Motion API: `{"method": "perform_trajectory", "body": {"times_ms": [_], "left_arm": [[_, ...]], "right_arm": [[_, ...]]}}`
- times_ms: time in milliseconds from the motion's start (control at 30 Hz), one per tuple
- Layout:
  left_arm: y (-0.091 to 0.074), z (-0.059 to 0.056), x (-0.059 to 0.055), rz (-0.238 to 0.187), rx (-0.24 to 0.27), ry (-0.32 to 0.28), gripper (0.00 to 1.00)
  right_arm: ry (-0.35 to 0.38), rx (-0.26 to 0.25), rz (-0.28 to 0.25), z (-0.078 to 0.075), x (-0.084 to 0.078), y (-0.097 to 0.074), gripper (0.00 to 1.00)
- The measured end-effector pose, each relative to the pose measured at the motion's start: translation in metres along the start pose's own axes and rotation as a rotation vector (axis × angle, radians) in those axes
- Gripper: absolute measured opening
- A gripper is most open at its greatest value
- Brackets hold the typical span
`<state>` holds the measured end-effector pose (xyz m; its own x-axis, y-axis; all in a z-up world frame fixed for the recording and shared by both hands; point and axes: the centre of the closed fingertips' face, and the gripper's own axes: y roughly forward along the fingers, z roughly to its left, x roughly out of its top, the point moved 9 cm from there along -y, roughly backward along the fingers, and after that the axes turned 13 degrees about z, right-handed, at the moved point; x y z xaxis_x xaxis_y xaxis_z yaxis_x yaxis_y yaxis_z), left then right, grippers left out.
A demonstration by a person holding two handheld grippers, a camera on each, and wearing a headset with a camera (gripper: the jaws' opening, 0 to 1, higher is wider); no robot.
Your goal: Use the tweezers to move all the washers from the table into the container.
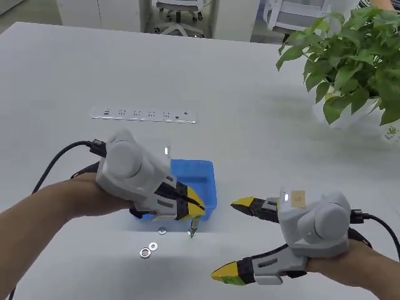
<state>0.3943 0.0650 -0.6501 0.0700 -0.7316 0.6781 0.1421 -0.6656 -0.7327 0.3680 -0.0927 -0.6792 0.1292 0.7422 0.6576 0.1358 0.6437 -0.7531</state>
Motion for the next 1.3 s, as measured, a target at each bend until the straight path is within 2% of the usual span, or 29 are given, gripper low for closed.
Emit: {"method": "perform_trajectory", "body": {"times_ms": [500,867,1300], "left_arm": [[0.001,0.004,0.002,0.015,-0.043,0.017,0.05],[0.001,0.005,0.001,0.013,-0.051,0.012,0.05],[0.000,0.006,-0.002,0.014,-0.058,0.015,0.05]], "right_arm": [[-0.137,0.035,-0.001,-0.009,0.017,0.022,0.55],[-0.226,0.048,0.031,-0.015,0.021,0.040,0.35],[-0.263,0.052,0.047,-0.025,0.028,0.057,0.16]]}}
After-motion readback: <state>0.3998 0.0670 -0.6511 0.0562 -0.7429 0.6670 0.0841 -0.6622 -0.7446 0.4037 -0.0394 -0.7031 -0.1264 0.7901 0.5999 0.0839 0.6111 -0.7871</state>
